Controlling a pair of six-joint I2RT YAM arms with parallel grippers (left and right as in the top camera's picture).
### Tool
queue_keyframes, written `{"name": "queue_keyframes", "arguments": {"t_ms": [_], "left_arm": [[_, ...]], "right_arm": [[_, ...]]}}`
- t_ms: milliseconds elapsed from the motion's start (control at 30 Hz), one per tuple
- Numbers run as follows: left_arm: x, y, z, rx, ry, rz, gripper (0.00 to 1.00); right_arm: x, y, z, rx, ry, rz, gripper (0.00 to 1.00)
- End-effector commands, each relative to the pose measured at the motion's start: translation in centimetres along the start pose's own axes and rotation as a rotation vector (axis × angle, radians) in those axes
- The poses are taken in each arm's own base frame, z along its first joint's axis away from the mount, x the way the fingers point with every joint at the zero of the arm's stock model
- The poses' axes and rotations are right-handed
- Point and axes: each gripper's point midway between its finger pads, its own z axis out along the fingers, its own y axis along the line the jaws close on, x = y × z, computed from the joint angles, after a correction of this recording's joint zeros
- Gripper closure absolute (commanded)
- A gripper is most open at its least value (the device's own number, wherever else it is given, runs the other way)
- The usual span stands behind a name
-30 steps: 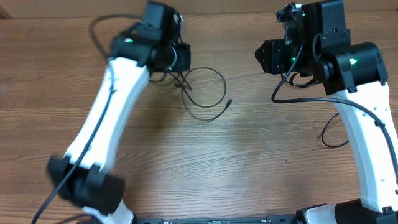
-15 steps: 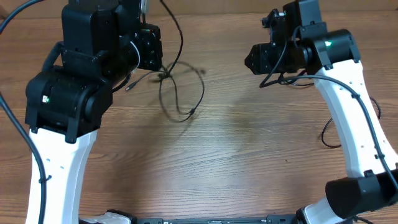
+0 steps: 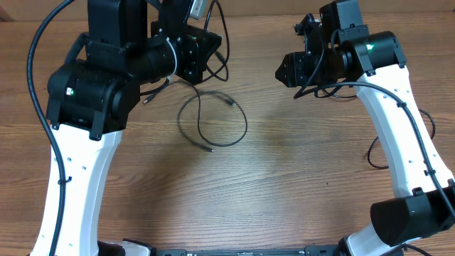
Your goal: Untangle cables
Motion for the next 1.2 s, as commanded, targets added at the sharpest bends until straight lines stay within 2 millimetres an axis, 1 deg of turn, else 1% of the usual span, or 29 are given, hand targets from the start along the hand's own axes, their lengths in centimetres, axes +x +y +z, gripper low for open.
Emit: {"name": "queue_keyframes", "arguments": {"t_ms": [0,33,133,233,333,400,467,533,667,733,800,867,933,1033,1100,1167], "left_arm": [[0.3,3.7,-0.1,-0.207,0.013,0.022,0.96],[0.5,5.7,-0.6,-0.325,0.020,0.018,0.96],[1.2,10.2,-2.9,-0.617,0.034,-0.019,0.96],[2.0,12.9,-5.3,-0.829,0.040,-0.071,0.96],[2.8,14.5,-7.4,-0.976,0.035,-0.144,0.96],[3.5,15.4,-8.6,-1.046,0.027,-0.205,0.96],[4.6,16.5,-10.1,-1.126,0.020,-0.292,0.96],[5.8,17.3,-11.1,-1.173,0.024,-0.381,0.96],[8.5,18.4,-12.6,-1.244,0.074,-0.515,0.96],[9.4,18.4,-12.3,-1.222,0.101,-0.562,0.96],[9.6,17.7,-10.7,-1.120,0.150,-0.543,0.96],[9.4,17.0,-9.4,-1.029,0.192,-0.485,0.96],[9.3,16.8,-9.1,-1.005,0.202,-0.471,0.96],[9.4,17.1,-9.2,-1.025,0.206,-0.466,0.96],[9.6,17.4,-9.0,-1.034,0.217,-0.465,0.96],[10.0,17.6,-8.6,-1.035,0.242,-0.468,0.96]], "right_arm": [[0.1,0.1,0.1,-0.009,0.006,-0.002,0.47],[0.2,0.1,0.1,-0.009,0.011,-0.001,0.46],[0.7,0.3,0.1,-0.017,0.032,0.004,0.46],[1.2,0.4,0.4,-0.020,0.054,0.003,0.46],[1.5,0.8,1.2,-0.024,0.080,-0.004,0.45],[1.8,1.2,1.9,-0.028,0.100,-0.012,0.42],[2.2,1.7,2.8,-0.031,0.124,-0.022,0.40],[2.6,2.2,3.8,-0.034,0.151,-0.033,0.39],[3.5,2.7,6.1,-0.005,0.205,-0.063,0.38],[4.1,3.1,7.2,0.004,0.235,-0.080,0.36],[4.7,3.7,8.2,0.002,0.262,-0.095,0.35],[5.0,4.1,9.1,0.002,0.280,-0.105,0.34],[5.3,4.3,10.1,0.001,0.296,-0.113,0.34],[6.0,4.4,11.5,0.004,0.330,-0.114,0.34],[6.6,4.2,12.7,0.022,0.360,-0.112,0.34],[7.1,3.4,13.8,0.074,0.383,-0.076,0.34]]}}
